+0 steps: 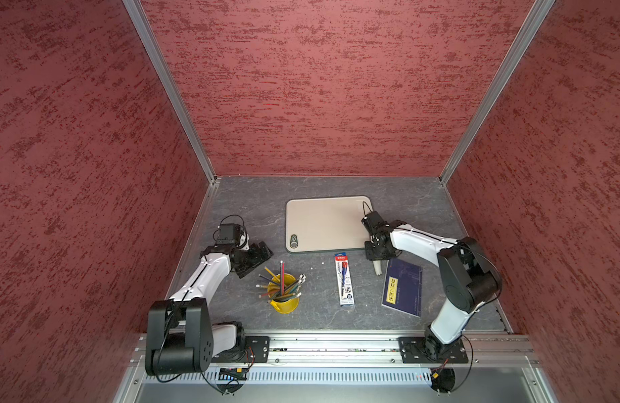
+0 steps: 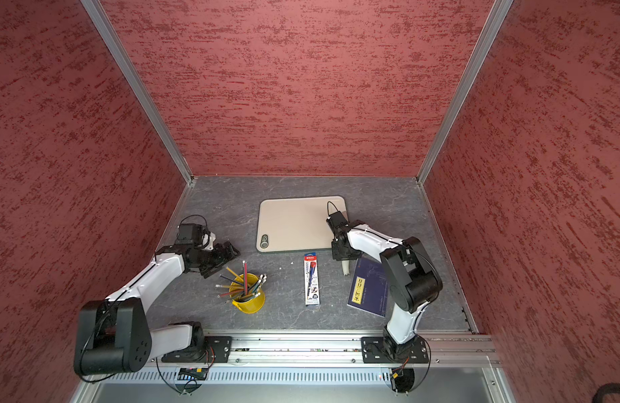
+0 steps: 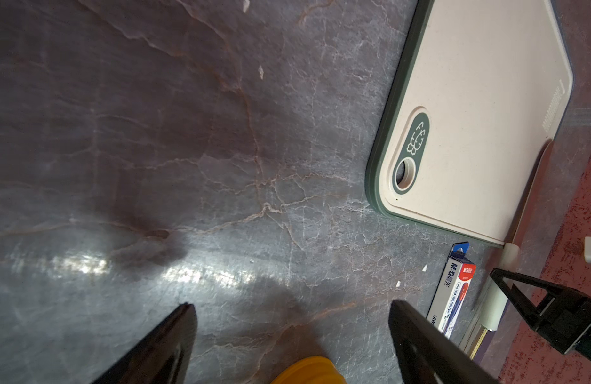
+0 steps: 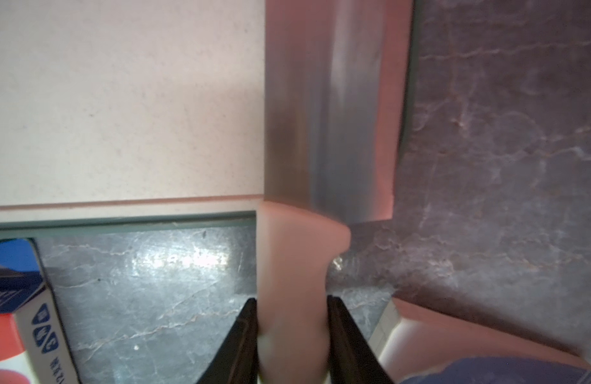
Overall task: Align the knife with the edge of the cutting board
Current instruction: Place the knife at the edge of the cutting board.
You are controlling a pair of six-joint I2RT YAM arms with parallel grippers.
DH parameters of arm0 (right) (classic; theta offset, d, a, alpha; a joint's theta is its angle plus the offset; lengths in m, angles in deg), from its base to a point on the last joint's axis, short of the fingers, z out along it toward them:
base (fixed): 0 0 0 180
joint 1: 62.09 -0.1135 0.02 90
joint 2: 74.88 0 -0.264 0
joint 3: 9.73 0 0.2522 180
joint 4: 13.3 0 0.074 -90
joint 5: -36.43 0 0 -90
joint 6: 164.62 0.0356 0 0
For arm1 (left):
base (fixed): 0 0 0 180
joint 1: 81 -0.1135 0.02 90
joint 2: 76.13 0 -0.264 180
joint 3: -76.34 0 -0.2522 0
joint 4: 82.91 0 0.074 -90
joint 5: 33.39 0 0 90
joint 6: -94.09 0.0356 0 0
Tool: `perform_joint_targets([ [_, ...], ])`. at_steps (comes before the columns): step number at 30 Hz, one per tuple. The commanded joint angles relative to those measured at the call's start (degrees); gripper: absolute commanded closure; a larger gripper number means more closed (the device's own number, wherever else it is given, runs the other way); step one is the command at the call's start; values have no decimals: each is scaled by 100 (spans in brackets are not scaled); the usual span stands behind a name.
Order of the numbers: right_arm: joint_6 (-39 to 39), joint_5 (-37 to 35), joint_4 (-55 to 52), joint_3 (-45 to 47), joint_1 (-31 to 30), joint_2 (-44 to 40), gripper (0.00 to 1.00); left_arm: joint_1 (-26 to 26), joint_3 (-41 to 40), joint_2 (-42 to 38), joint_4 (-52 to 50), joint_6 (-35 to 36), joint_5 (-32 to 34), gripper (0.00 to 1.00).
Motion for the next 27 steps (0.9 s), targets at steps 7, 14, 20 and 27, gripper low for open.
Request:
perform_joint_targets([
  [7,80,-87,-77,-267,51,85,53,-46,126,57,3,87,-74,5],
  [14,95,-43,-77,-272,56,107,48,-51,115,60,11,86,-67,5],
  [20,135,-18,-86,-291,60,119,55,-56,128,66,6,100,-66,5],
  [27,162,4,-162,-342,60,119,61,-81,149,79,-11,118,-75,4],
])
